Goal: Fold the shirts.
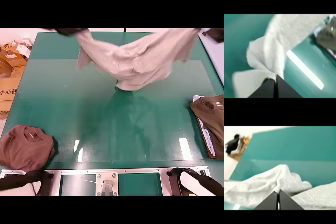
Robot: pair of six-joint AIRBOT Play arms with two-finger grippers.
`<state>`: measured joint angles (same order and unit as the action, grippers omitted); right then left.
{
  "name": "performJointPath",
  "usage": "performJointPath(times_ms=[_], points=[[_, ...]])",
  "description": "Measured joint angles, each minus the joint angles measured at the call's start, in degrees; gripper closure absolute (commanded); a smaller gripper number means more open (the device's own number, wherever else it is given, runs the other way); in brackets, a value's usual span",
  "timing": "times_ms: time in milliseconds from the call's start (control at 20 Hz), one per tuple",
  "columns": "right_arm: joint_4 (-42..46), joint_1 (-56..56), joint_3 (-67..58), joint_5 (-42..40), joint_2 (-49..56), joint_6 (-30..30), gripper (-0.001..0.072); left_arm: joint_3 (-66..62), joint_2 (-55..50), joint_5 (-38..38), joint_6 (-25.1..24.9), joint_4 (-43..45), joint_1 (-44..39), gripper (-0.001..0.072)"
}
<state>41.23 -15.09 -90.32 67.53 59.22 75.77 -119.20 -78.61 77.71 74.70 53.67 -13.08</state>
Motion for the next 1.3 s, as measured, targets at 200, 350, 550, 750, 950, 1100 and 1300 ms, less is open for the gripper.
performJointPath(times_ms=[200, 350, 550, 750, 950, 1100, 1300], points=[[3.0, -2.9, -0.4, -2.8, -13.3, 0.0, 0.0699, -0.1, 12.2, -2.3, 1.0, 8.2, 0.0, 0.0685], [4.7, -3.8, -0.5, -4.1, -19.3, 0.9, 0.0698, 0.7, 16.5, -0.6, 2.4, 16.2, 0.0, 0.0685], [5.7, -4.2, 3.2, -4.2, -21.5, 2.3, 0.0699, 8.1, 17.5, 0.7, 3.1, 22.0, 0.0, 0.0684], [4.7, -4.2, 16.6, -4.6, -19.7, 1.2, 0.0698, 20.3, 14.1, -2.1, 3.3, 23.0, 0.0, 0.0684], [0.0, -2.2, 34.4, -11.5, -12.3, -4.9, 0.0698, 32.3, 5.7, -8.1, 2.8, 18.7, 0.0, 0.0684], [-1.9, 0.7, 41.0, -17.6, -2.2, -8.6, 0.0699, 37.2, -3.5, -12.4, 1.9, 14.9, 0.0, 0.0684], [-3.0, 2.5, 41.9, -22.6, 9.8, -10.6, 0.0279, 39.5, -14.0, -18.8, 0.7, 10.5, 0.0, 0.0684]])
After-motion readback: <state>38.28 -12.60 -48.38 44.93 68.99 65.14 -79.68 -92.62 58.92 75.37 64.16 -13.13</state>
